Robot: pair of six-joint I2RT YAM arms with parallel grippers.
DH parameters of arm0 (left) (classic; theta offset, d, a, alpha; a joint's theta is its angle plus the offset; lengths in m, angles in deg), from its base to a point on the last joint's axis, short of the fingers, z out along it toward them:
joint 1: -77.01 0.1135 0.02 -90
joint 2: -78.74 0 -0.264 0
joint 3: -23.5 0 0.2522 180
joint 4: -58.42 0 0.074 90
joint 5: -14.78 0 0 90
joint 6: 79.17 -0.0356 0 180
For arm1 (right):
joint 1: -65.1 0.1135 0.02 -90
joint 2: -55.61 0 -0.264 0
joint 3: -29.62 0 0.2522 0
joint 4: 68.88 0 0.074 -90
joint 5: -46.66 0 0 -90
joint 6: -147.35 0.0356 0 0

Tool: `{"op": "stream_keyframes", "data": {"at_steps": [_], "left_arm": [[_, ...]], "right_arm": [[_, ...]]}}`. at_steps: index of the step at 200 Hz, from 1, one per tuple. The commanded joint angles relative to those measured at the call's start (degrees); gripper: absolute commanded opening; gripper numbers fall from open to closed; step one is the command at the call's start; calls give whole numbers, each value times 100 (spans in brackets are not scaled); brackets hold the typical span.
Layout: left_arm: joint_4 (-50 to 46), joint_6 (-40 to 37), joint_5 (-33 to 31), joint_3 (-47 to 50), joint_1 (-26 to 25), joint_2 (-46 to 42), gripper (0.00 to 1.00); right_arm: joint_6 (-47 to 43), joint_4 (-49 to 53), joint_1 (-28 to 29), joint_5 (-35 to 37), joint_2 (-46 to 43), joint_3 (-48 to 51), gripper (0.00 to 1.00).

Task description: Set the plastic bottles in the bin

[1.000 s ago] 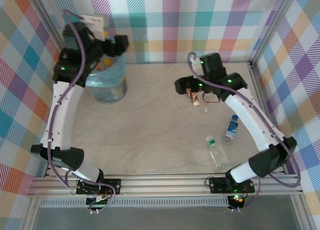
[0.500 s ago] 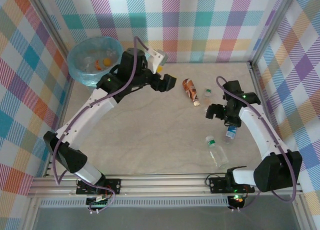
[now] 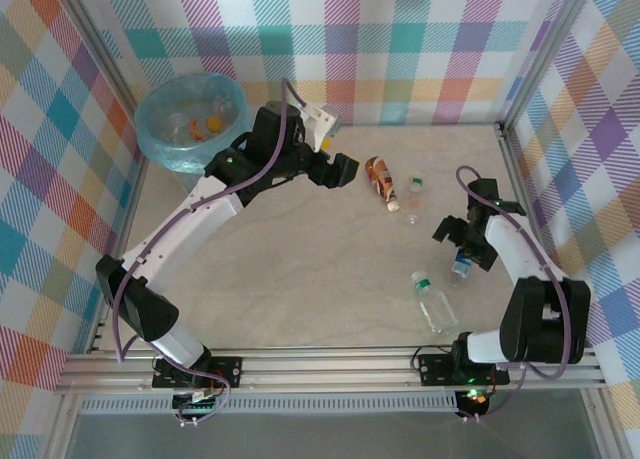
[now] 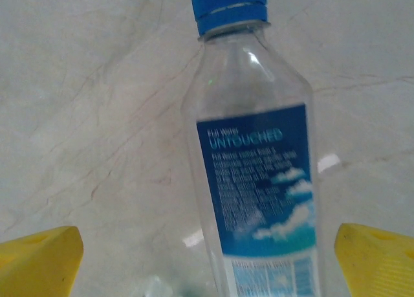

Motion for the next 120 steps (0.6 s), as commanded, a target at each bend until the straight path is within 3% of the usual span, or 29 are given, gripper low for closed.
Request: {"op": "stream_keyframes", "data": {"at_steps": [1,57,120], "left_arm": [[-47,-139,-131,-40,-58,-88,88],[-151,-142,-251,-36,-58,-80,88],[-258,-118,-290,-219,-58,16,88]], "right_arm": [[6,-433,-59,-121,294,92,99],[-148,-772,-114,-2,760,227,95],[-311,-828,-134,-396,667,231,67]]}}
